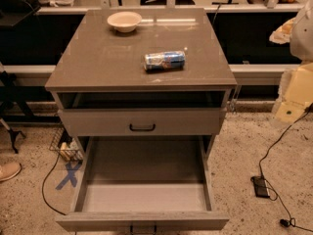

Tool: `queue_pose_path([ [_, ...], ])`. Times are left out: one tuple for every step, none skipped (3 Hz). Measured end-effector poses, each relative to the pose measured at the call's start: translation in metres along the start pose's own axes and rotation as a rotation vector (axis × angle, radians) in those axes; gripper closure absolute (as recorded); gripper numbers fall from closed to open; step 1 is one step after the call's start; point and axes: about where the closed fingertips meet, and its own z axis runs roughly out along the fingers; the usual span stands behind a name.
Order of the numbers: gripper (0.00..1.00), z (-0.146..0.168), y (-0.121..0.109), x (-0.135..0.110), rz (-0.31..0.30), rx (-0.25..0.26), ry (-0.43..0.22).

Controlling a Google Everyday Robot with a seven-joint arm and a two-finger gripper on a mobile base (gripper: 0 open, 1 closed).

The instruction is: Close middle drawer

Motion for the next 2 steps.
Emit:
queue_pose_path([
  [0.00, 0.0000, -0.0001, 0.0000, 0.000, 0.000, 0.000],
  [0.00, 0.0029, -0.0036, 0.0016, 0.026, 0.007, -0.004],
])
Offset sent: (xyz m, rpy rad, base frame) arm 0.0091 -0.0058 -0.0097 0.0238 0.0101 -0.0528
